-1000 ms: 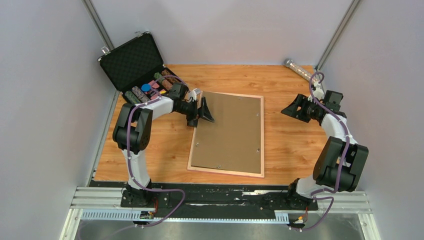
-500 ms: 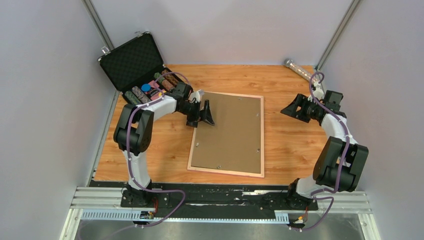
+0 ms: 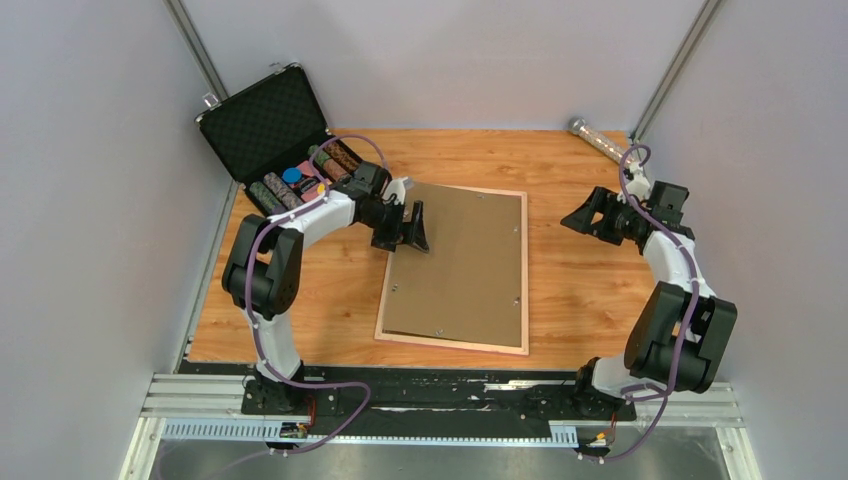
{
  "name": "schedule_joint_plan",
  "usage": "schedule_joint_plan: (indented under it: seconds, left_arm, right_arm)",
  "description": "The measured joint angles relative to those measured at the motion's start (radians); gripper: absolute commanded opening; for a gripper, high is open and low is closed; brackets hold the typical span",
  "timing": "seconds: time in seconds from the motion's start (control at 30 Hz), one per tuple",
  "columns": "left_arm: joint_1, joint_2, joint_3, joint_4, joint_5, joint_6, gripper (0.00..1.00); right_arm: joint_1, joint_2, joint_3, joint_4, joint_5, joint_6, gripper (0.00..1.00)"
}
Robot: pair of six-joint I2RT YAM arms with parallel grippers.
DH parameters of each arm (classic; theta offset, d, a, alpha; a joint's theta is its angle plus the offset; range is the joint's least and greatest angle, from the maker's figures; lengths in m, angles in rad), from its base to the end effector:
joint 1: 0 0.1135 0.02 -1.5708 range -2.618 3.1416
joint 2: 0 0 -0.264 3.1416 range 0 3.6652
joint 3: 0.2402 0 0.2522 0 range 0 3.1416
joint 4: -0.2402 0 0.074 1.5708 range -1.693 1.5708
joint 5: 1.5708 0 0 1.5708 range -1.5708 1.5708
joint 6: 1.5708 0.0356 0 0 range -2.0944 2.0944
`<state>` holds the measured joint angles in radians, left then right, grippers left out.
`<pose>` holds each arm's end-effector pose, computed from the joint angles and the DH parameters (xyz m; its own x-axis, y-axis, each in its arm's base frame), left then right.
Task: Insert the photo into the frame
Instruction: Place the photo frame item in the photo frame.
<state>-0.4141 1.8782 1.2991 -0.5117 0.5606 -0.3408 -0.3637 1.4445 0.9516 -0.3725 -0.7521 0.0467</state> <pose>0.3456 -0.1726 0.1889 -0.9544 0.1102 -0.2776 0.2616 0.7569 -0.5988 0.2851 -0.0825 0.2362 -0.7180 0.3098 -0.6233 -0.1208 0.8265 0.5498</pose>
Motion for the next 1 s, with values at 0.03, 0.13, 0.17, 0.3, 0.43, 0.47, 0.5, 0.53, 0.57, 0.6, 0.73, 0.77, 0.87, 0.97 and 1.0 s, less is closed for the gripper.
schedule_joint_plan:
  seconds: [0.03, 0.13, 0.17, 0.3, 0.43, 0.47, 0.5, 0.53, 0.57, 0.6, 0.73, 0.77, 0.87, 0.97, 1.0]
  left_arm:
    - [-0.002, -0.002, 0.0, -0.002, -0.007, 0.004, 1.0]
    - [-0.007, -0.005, 0.0, -0.008, -0.026, 0.011, 1.0]
    - [-0.008, -0.005, 0.0, -0.011, -0.032, 0.014, 1.0]
    - [-0.01, -0.006, 0.0, -0.023, -0.055, 0.021, 1.0]
    - [-0.01, -0.01, 0.0, -0.032, -0.076, 0.03, 1.0]
    - [-0.01, -0.012, 0.0, -0.034, -0.08, 0.033, 1.0]
    - [-0.01, -0.014, 0.0, -0.035, -0.085, 0.034, 1.0]
    - [-0.01, -0.017, 0.0, -0.038, -0.089, 0.035, 1.0]
    - [-0.01, -0.02, 0.0, -0.039, -0.092, 0.036, 1.0]
    - [-0.01, -0.024, 0.0, -0.039, -0.093, 0.037, 1.0]
    - [-0.011, -0.055, 0.001, -0.039, -0.105, 0.042, 1.0]
    - [-0.011, -0.064, 0.001, -0.039, -0.109, 0.043, 1.0]
    - [-0.011, -0.091, 0.002, -0.039, -0.121, 0.05, 1.0]
    - [-0.012, -0.112, 0.002, -0.039, -0.137, 0.059, 1.0]
    - [-0.012, -0.118, 0.002, -0.039, -0.145, 0.061, 1.0]
  right_arm:
    - [0.0, -0.005, -0.003, 0.002, 0.001, 0.0, 0.83]
    - [0.0, -0.014, -0.005, 0.005, 0.002, 0.0, 0.83]
    - [0.0, -0.016, -0.005, 0.007, 0.002, 0.0, 0.84]
    - [0.0, -0.017, -0.006, 0.013, 0.003, 0.0, 0.85]
    - [0.0, -0.018, -0.006, 0.014, 0.003, 0.0, 0.86]
    - [0.0, -0.018, -0.006, 0.014, 0.003, 0.0, 0.86]
    - [0.0, -0.018, -0.006, 0.014, 0.003, 0.0, 0.86]
    - [0.0, -0.018, -0.006, 0.014, 0.003, 0.0, 0.86]
    - [0.0, -0.018, -0.006, 0.014, 0.003, 0.0, 0.87]
    - [0.0, -0.019, -0.006, 0.014, 0.003, 0.0, 0.87]
    - [0.0, -0.021, -0.006, 0.015, 0.003, 0.0, 0.88]
    - [0.0, -0.021, -0.006, 0.015, 0.003, 0.0, 0.88]
    - [0.0, -0.021, -0.006, 0.015, 0.003, 0.0, 0.88]
    - [0.0, -0.023, -0.006, 0.015, 0.003, 0.0, 0.88]
    - [0.0, -0.025, -0.007, 0.015, 0.003, 0.0, 0.88]
